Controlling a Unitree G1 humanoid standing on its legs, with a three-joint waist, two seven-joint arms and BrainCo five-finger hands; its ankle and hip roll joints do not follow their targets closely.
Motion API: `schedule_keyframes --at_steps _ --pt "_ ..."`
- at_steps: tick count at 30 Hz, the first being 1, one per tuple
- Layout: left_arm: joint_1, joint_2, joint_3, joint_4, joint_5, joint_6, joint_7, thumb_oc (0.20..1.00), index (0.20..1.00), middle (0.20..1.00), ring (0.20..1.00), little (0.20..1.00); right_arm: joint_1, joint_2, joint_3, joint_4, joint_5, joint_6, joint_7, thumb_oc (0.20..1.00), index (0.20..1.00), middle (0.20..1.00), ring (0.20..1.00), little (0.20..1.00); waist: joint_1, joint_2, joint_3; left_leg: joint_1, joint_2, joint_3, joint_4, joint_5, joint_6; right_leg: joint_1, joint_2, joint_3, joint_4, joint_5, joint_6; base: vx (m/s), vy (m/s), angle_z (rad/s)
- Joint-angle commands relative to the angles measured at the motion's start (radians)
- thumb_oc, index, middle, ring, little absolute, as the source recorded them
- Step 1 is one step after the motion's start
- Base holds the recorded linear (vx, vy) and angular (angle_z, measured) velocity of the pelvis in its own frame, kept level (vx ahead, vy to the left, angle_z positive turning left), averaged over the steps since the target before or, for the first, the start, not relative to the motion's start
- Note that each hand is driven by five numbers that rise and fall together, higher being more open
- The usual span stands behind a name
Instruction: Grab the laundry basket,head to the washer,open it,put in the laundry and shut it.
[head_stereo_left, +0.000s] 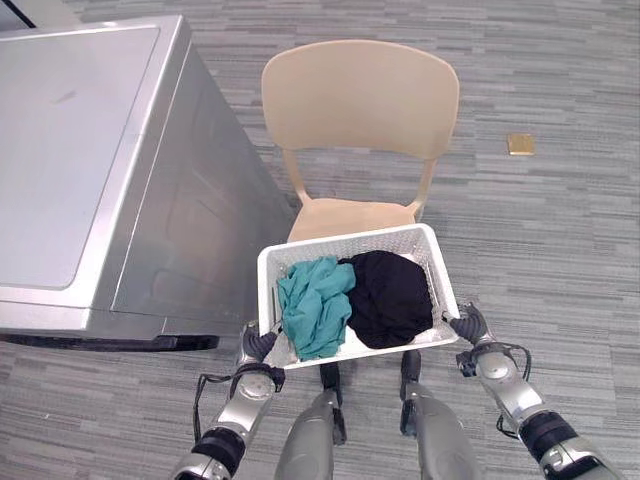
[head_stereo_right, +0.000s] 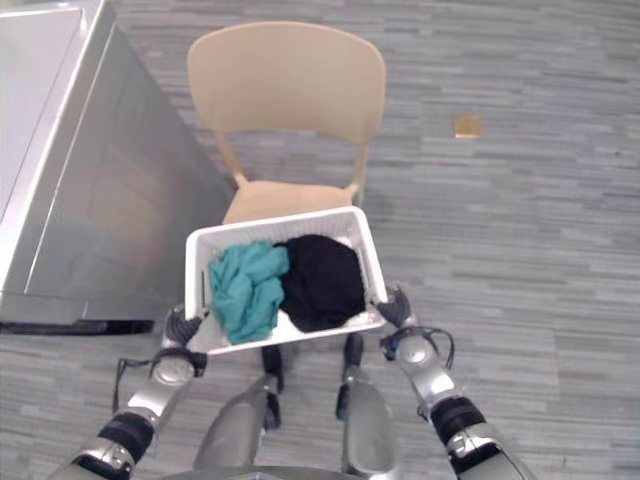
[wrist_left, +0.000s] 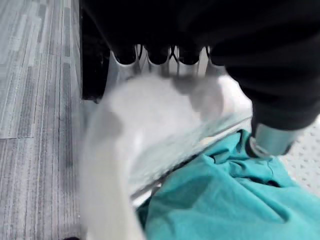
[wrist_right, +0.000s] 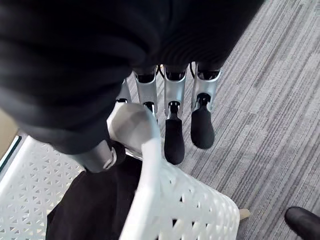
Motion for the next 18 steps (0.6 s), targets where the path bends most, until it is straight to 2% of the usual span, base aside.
schedule_keyframes --at_steps 1,5,13,18 --pt "-0.086 -0.009 -0.026 -0.029 0.019 -0.062 0.023 1.000 1.000 1.000 1.000 1.000 -0.032 0.082 0.079 -0.046 0.020 -0.053 0.018 1.000 1.000 1.000 1.000 1.000 0.019 -0.049 0.003 -0.066 -0.028 -0.035 0.129 -0.111 0.008 0.021 -0.028 0.027 0.055 -0.124 0.044 -0.01 0.015 0.07" --pt "-0.079 -0.005 -0.007 -0.048 0.008 -0.068 0.040 1.000 1.000 1.000 1.000 1.000 -0.016 0.078 0.065 -0.044 0.037 -0.055 0.020 1.000 1.000 1.000 1.000 1.000 0.020 -0.055 0.005 -0.061 -0.028 -0.036 0.128 -0.114 0.008 0.026 -0.029 0.029 0.055 -0.125 0.044 0.01 0.003 0.01" --pt "-0.010 0.009 0.064 -0.159 -0.071 -0.104 0.013 1.000 1.000 1.000 1.000 1.000 0.053 0.054 -0.007 -0.072 0.087 -0.067 0.035 1.000 1.000 1.000 1.000 1.000 0.021 -0.065 -0.014 -0.020 -0.030 -0.034 0.104 -0.116 0.005 0.058 -0.024 0.030 0.038 -0.124 0.046 0.03 -0.003 0.00" --pt "0.015 0.034 0.097 -0.220 -0.066 -0.108 0.004 1.000 1.000 1.000 1.000 1.000 0.059 0.036 -0.048 -0.104 0.109 -0.075 0.039 1.000 1.000 1.000 1.000 1.000 0.024 -0.067 -0.023 -0.004 -0.029 -0.033 0.087 -0.109 0.002 0.076 -0.020 0.031 0.019 -0.119 0.047 0.00 0.000 0.00"
